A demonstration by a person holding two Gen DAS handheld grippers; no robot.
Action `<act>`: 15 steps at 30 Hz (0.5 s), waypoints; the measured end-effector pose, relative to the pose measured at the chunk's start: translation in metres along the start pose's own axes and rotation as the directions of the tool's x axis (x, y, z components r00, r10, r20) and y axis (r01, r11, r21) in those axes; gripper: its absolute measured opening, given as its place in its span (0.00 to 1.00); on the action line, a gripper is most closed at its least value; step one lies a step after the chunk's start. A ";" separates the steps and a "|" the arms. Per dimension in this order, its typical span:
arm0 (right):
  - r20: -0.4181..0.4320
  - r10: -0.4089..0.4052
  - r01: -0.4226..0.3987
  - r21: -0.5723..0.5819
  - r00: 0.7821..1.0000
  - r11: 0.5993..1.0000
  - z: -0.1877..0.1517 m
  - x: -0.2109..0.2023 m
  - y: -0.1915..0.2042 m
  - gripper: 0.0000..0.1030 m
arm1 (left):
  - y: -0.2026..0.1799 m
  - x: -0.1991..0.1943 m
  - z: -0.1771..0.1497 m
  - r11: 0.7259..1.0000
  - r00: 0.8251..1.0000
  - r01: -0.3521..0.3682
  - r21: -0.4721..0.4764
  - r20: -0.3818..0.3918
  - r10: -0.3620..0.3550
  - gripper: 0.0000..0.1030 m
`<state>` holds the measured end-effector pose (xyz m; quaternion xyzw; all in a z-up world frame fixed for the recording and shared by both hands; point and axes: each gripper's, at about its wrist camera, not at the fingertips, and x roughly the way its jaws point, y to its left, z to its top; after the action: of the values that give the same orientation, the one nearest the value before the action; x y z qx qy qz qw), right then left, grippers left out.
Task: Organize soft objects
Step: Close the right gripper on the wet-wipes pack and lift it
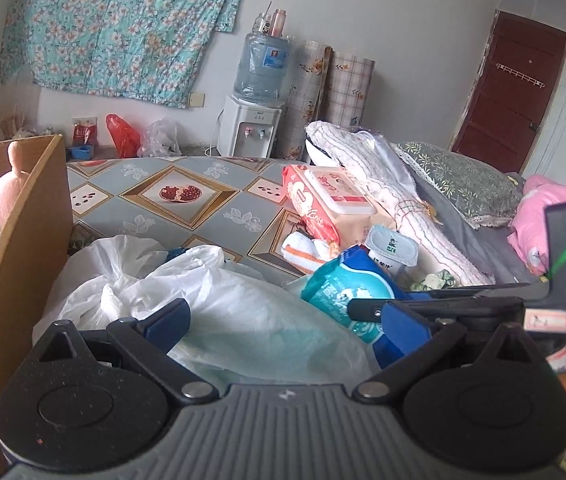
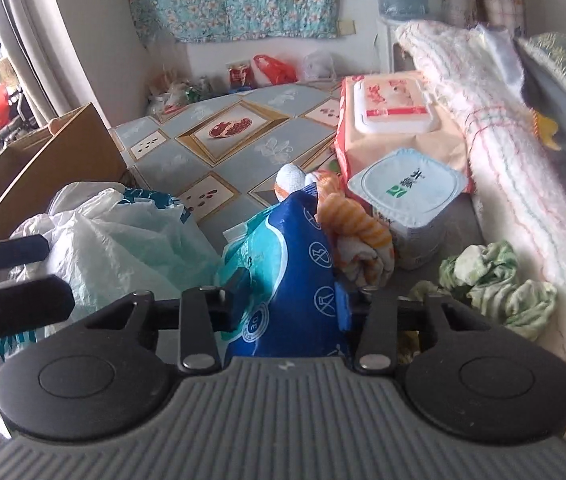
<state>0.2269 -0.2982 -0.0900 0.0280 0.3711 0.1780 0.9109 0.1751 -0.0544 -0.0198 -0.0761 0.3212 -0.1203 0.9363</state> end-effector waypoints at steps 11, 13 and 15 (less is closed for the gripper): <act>0.185 -0.032 -0.002 0.180 0.982 0.984 -0.018 -0.094 -0.030 0.32 | 0.003 -0.037 -0.006 0.998 0.996 0.066 -0.017 0.066 -0.064 0.99; 0.206 -0.004 -0.049 0.251 0.979 0.967 -0.033 -0.110 -0.041 0.32 | 0.001 -0.044 -0.007 0.995 0.993 0.098 -0.016 0.067 -0.096 0.99; 0.213 0.022 -0.091 0.317 0.977 0.944 -0.052 -0.122 -0.050 0.32 | -0.001 -0.049 -0.009 0.991 0.989 0.136 -0.016 0.057 -0.135 0.99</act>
<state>0.1262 -0.3912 -0.0552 0.2064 0.2976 0.1368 0.9220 0.1312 -0.0424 0.0020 -0.1102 0.2900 -0.1785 0.9338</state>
